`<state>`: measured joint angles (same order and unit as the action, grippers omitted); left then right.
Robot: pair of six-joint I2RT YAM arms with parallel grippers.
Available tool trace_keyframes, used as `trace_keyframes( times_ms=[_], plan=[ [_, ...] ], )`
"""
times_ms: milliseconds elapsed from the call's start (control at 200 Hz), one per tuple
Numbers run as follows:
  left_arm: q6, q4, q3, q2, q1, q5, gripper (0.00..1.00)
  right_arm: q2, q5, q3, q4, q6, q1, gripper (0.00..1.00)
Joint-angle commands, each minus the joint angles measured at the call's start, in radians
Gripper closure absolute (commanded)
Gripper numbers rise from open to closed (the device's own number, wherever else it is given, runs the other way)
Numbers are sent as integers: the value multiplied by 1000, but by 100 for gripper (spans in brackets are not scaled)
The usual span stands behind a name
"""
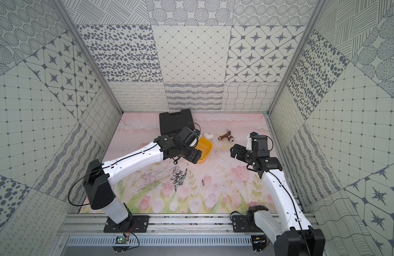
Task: Put the bit on the desktop into the storage box
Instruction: Place the storage box at the center of the board, then pick up the screwdriver bit from the center of the board.
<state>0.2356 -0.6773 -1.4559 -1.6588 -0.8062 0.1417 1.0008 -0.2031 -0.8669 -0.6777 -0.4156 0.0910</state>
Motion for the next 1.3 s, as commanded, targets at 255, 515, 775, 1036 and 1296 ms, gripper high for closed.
trace_keyframes(
  times_ms=[255, 515, 775, 1036, 1296],
  plan=[
    [91, 118, 275, 289, 230, -54, 7, 27, 102, -129, -168, -5, 177, 3],
    [190, 214, 450, 431, 437, -157, 1, 121, 150, -186, -224, -14, 319, 6],
    [269, 325, 623, 543, 597, -172, 1, 239, 174, -229, -262, -19, 458, 10],
    [358, 439, 767, 672, 656, -173, 1, 347, 176, -228, -263, -35, 561, 12],
    [382, 436, 824, 781, 662, -92, 1, 495, 172, -238, -255, -51, 656, 19]
  ],
)
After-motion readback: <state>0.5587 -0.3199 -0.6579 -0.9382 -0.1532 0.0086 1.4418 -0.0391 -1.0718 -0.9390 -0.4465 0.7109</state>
